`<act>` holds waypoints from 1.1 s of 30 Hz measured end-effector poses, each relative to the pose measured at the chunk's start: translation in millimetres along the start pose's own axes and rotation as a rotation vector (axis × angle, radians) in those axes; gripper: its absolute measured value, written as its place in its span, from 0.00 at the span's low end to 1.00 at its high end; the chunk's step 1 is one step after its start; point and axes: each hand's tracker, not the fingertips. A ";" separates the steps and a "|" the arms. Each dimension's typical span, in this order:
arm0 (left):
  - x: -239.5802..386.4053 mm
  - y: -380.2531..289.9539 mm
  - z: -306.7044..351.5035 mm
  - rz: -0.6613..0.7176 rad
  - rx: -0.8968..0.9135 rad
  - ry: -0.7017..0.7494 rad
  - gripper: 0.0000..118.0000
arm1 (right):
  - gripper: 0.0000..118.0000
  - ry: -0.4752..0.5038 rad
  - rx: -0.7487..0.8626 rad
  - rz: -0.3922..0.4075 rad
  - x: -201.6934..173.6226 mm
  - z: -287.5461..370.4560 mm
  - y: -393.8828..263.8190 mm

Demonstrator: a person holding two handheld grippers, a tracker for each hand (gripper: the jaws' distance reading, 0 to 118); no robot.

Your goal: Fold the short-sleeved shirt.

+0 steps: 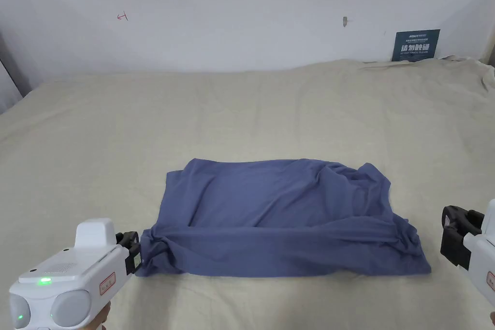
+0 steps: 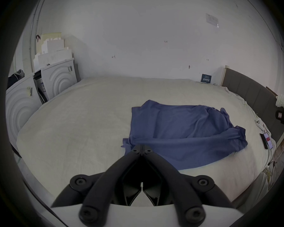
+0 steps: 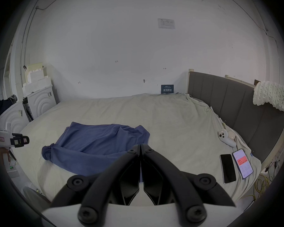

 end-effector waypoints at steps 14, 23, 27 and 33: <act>-36.0 7.8 -92.3 0.125 -0.321 0.011 0.64 | 0.00 0.007 -0.024 -0.009 -7.1 -15.8 1.9; -38.4 -7.7 -155.3 0.146 -0.455 0.053 0.62 | 0.00 -0.002 -0.058 -0.023 -6.3 -32.5 -1.0; -27.5 -14.5 -159.8 0.110 -0.498 0.008 0.04 | 0.00 -0.003 -0.078 -0.026 -5.7 -38.7 -5.0; -18.5 -17.8 -154.0 0.047 -0.463 0.008 0.00 | 0.00 -0.011 -0.139 -0.035 2.5 -55.1 -15.2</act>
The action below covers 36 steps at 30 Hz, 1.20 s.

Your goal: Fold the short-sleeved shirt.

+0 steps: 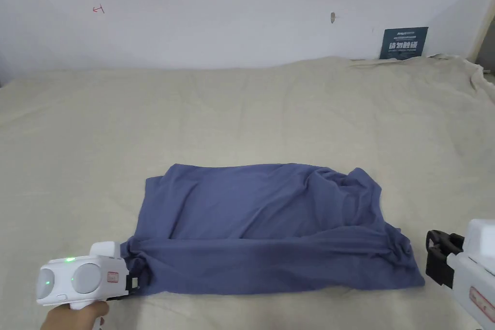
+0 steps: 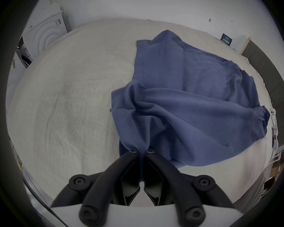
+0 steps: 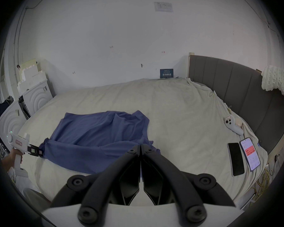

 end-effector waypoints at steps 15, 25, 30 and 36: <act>-15.8 8.2 35.8 -0.012 0.096 -0.072 0.00 | 0.76 -0.021 -0.368 -0.049 30.5 -141.0 -41.8; -22.8 0.2 31.8 0.019 0.084 -0.084 0.00 | 0.03 0.008 -0.414 0.004 22.0 -163.6 -62.4; -27.2 -6.8 34.6 0.038 0.096 -0.077 0.00 | 0.03 0.016 -0.342 0.002 30.1 -139.1 -56.0; -34.6 -22.7 60.1 0.056 0.138 -0.091 0.00 | 0.03 0.039 -0.237 -0.010 32.9 -69.9 -42.4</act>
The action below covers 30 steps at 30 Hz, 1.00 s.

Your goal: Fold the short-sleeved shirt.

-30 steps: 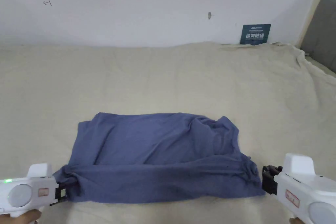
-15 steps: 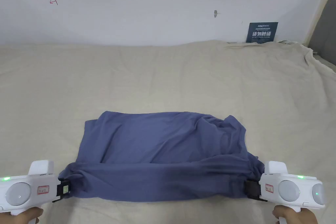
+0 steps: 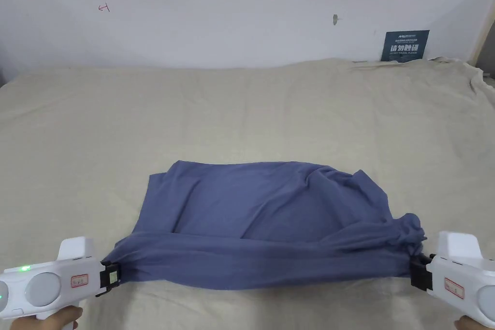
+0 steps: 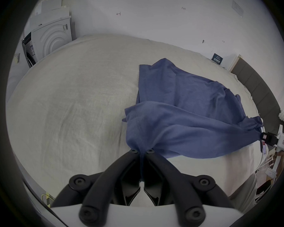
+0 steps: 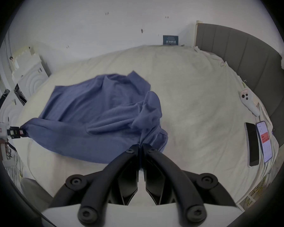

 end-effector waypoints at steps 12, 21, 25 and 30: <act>-9.1 -75.5 52.4 -0.046 -0.044 -0.001 0.00 | 0.03 0.005 -0.023 -0.067 16.1 81.2 -57.4; -15.6 -115.6 27.8 -0.045 -0.173 0.051 0.00 | 0.03 -0.066 -0.170 -0.040 22.2 47.8 -103.5; -13.0 -118.4 18.4 -0.027 -0.177 0.073 0.00 | 0.03 -0.075 -0.206 -0.054 24.6 30.3 -114.9; -7.7 -116.5 27.7 -0.026 -0.168 0.081 0.00 | 0.03 -0.081 -0.210 -0.056 25.8 31.8 -109.7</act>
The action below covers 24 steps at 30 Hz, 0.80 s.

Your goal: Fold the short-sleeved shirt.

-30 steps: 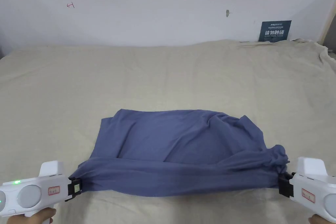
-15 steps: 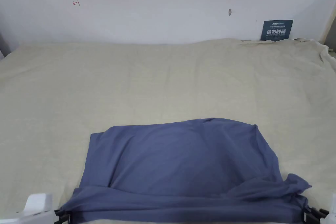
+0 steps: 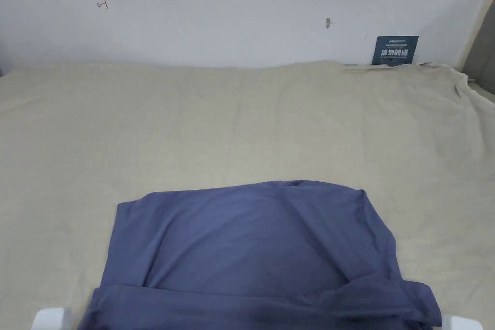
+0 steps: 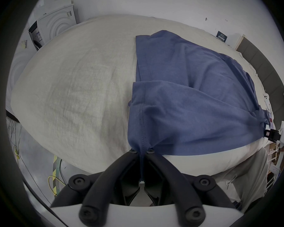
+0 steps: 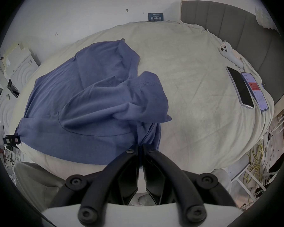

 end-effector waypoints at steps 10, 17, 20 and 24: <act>8.8 21.5 46.3 0.002 0.171 -0.014 0.96 | 0.85 0.013 0.215 0.007 -6.4 59.8 32.8; 28.0 53.2 98.3 0.015 0.485 -0.044 0.96 | 0.85 0.061 0.411 0.031 -26.9 113.4 75.9; 34.6 65.6 101.4 0.045 0.525 -0.053 0.95 | 0.85 0.064 0.469 0.051 -43.1 127.8 88.8; 46.5 80.9 104.5 0.045 0.541 -0.057 0.63 | 0.70 0.055 0.519 0.078 -56.4 135.6 100.3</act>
